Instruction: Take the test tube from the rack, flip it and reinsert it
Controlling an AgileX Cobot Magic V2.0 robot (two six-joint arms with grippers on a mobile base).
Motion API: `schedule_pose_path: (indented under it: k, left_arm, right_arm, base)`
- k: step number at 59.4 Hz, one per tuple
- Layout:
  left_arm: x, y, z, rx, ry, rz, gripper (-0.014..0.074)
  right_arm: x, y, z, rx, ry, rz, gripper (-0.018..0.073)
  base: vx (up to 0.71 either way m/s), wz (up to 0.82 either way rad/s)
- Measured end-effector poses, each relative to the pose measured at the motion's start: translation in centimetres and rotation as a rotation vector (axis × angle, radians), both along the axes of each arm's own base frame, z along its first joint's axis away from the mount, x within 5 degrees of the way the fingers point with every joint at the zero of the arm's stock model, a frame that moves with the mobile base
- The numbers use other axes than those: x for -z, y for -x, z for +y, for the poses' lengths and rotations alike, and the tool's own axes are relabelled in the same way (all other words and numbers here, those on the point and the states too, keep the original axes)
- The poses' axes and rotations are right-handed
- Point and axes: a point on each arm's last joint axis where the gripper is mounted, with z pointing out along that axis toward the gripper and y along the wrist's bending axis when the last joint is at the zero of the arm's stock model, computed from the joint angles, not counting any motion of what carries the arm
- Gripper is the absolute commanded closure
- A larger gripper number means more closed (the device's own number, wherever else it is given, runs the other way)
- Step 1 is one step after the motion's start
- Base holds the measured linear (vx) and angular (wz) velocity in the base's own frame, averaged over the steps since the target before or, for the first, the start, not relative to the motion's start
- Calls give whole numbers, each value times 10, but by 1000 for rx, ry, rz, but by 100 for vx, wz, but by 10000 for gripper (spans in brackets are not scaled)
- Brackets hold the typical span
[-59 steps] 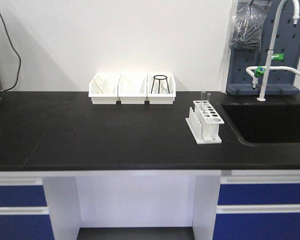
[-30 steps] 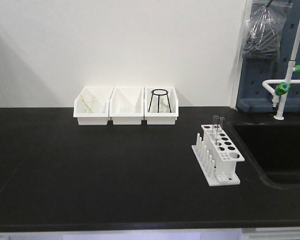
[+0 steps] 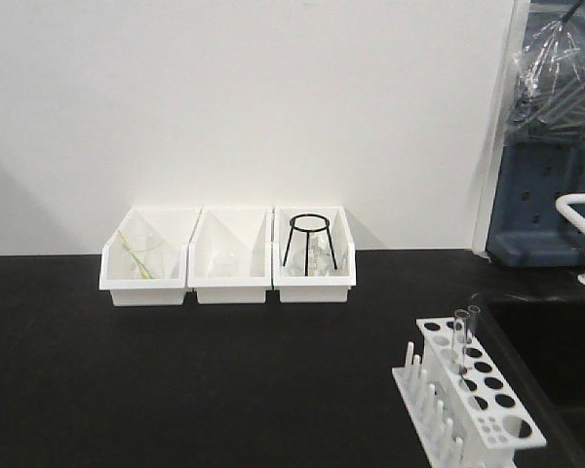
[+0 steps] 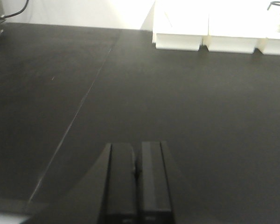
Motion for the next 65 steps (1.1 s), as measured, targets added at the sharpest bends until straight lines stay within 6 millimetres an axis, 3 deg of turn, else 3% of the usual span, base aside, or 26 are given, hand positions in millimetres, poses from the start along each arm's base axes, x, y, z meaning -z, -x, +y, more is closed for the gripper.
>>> schedule_pose_path:
  k: [21, 43, 56, 65]
  left_arm:
    - [0, 0, 0, 0, 0, 0, 603]
    - [0, 0, 0, 0, 0, 0, 603]
    - [0, 0, 0, 0, 0, 0, 603]
    - [0, 0, 0, 0, 0, 0, 603]
  right_arm:
    - [0, 0, 0, 0, 0, 0, 568]
    - [0, 0, 0, 0, 1, 0, 568]
    - [0, 0, -2, -2, 186, -14, 568]
    - [-1, 0, -3, -1, 218, -16, 568]
  base:
    - [35, -4]
    - [9, -4]
    - [0, -1]
    - [0, 0]
